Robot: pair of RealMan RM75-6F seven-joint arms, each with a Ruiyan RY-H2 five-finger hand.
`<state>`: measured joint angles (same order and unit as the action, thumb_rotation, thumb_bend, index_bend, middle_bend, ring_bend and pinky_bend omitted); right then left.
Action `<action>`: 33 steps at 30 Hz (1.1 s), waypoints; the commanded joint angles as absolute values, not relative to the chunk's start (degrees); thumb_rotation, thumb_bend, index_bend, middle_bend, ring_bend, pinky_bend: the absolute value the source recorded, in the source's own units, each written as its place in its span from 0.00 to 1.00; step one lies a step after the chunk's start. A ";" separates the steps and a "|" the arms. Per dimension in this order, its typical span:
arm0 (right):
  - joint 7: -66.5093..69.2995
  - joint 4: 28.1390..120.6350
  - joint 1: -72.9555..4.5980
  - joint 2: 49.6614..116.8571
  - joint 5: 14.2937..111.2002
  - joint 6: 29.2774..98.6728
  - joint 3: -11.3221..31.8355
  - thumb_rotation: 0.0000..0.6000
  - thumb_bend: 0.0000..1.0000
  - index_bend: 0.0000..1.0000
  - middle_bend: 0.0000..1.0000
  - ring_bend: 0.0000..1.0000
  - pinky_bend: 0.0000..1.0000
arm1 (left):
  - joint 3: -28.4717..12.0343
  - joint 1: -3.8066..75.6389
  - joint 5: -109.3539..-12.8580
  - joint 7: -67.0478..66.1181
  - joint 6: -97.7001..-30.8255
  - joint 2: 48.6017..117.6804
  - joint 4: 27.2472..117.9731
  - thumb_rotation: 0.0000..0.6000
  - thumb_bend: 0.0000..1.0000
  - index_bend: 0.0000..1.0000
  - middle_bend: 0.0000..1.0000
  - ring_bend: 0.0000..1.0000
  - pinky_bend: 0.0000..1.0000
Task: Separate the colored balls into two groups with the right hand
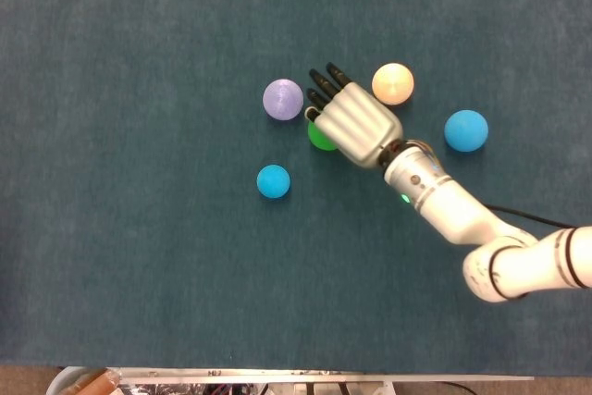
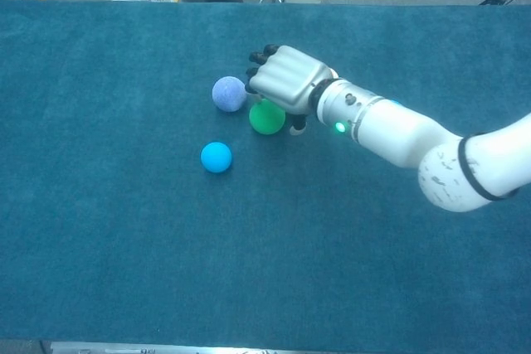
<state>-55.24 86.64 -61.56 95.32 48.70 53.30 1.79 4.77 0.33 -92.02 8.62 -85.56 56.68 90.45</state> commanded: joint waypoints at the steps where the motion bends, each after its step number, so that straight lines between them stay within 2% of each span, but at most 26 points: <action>1: -54.91 89.37 -59.97 92.58 50.33 54.93 -0.03 1.00 0.06 0.35 0.21 0.05 0.11 | 4.79 0.34 -92.08 8.79 -85.54 56.73 90.32 1.00 0.44 0.32 0.22 0.21 0.20; 7: -52.34 98.26 -55.54 83.42 56.28 59.99 -3.57 1.00 0.06 0.35 0.21 0.05 0.11 | 4.77 0.36 -92.14 9.06 -85.54 56.82 89.86 1.00 0.44 0.32 0.21 0.21 0.20; 11: -49.66 99.57 -54.36 81.50 58.47 61.01 -2.69 1.00 0.05 0.35 0.21 0.05 0.11 | 4.74 0.65 -92.42 8.74 -85.25 57.00 90.14 1.00 0.44 0.32 0.21 0.21 0.20; 22: -52.65 91.86 -56.87 89.15 55.35 56.42 0.40 1.00 0.05 0.35 0.21 0.05 0.11 | 5.07 -0.18 -92.43 7.65 -86.30 56.18 91.49 1.00 0.44 0.32 0.21 0.21 0.20; 33: -56.65 86.64 -58.93 94.89 53.48 55.03 1.34 1.00 0.05 0.35 0.21 0.05 0.11 | 5.10 -0.36 -92.61 7.77 -86.50 56.18 91.53 1.00 0.44 0.32 0.21 0.21 0.20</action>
